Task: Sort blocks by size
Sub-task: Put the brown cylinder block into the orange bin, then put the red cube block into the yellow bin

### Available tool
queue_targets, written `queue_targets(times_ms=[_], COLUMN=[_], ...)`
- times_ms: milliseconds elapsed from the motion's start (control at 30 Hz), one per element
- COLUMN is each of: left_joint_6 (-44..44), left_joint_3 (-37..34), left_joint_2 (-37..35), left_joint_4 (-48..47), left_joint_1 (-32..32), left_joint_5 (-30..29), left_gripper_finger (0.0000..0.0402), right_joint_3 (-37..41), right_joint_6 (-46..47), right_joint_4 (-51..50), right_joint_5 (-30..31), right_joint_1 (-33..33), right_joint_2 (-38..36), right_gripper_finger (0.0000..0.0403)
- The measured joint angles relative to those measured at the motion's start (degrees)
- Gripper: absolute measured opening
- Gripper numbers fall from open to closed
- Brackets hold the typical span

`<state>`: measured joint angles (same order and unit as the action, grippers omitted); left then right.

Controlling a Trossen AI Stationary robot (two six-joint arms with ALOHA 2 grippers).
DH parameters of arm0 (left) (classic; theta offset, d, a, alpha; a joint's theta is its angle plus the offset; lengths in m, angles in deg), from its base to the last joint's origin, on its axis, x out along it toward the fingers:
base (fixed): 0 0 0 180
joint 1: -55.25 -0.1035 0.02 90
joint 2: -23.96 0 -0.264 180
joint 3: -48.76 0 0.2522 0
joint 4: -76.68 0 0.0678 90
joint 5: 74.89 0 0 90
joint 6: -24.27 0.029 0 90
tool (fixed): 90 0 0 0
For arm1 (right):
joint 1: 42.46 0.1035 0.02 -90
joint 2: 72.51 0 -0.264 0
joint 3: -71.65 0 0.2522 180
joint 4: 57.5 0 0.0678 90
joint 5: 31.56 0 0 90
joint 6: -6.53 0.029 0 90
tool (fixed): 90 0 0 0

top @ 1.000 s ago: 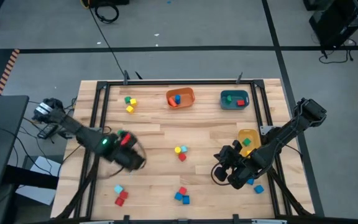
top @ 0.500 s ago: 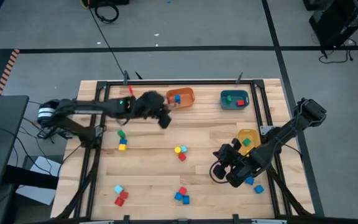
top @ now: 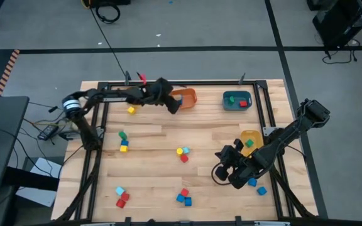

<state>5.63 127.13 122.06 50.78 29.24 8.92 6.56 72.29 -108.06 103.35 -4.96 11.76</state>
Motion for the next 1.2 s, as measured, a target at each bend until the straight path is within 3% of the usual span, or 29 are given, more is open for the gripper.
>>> queue_targets(times_ms=[200, 433, 1200], left_joint_6=[1.9, 2.6, 4.1], left_joint_3=[8.6, 18.1, 20.1], left_joint_2=[9.0, 17.5, 17.4], left_joint_4=[-0.7, -8.9, -9.9], left_joint_1=[-0.3, -0.2, -0.3], left_joint_5=[2.4, 3.0, 2.9], left_gripper_finger=[0.0138, 0.0138, 0.0195], right_joint_3=[0.0, 0.0, 0.0], right_joint_6=[0.0, -0.2, -1.0], right_joint_4=[0.0, -0.1, 0.1], right_joint_5=[1.0, 1.0, 0.9], right_joint_1=[0.0, 0.0, 0.0], right_joint_2=[0.0, 0.0, 0.0], right_gripper_finger=[0.0021, 0.0021, 0.0021])
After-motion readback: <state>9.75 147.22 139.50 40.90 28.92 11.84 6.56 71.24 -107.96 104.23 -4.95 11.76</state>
